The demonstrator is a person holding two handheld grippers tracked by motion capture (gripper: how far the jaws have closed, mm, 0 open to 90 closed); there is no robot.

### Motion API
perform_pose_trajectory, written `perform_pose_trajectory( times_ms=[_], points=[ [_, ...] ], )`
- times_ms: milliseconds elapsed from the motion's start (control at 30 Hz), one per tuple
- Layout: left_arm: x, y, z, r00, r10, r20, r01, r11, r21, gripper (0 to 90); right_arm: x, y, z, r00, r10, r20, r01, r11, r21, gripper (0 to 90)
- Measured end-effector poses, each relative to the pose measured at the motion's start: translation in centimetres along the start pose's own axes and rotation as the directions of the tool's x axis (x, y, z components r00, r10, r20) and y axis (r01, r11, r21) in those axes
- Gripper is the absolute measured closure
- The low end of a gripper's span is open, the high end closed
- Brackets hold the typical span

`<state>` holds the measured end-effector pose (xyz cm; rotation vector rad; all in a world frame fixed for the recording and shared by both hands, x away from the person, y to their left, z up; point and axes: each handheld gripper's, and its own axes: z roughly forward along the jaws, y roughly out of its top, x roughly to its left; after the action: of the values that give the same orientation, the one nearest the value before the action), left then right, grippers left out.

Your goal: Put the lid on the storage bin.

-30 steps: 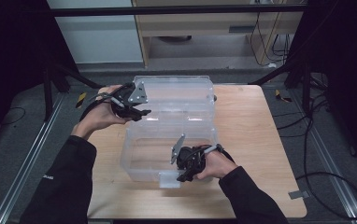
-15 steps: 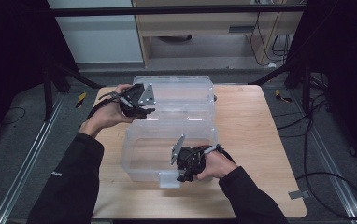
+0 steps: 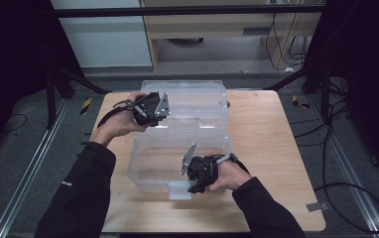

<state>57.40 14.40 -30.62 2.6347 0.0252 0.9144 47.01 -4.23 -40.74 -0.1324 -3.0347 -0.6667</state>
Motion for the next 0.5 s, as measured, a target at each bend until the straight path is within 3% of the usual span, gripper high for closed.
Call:
perform_pose_trajectory(
  times_ms=[100,500],
  points=[
    [-0.1,0.0,0.3,0.9998,0.02,0.004,-0.02,0.9993,0.032,64.2,0.0,0.0,0.0,1.0,0.0,-0.002,0.0,1.0,0.002,67.0],
    [-0.5,0.4,1.3,0.9977,0.066,0.016,-0.067,0.9953,0.07,71.3,0.0,0.1,0.0,1.0,0.006,-0.002,-0.006,1.0,0.007,67.0]
  ],
)
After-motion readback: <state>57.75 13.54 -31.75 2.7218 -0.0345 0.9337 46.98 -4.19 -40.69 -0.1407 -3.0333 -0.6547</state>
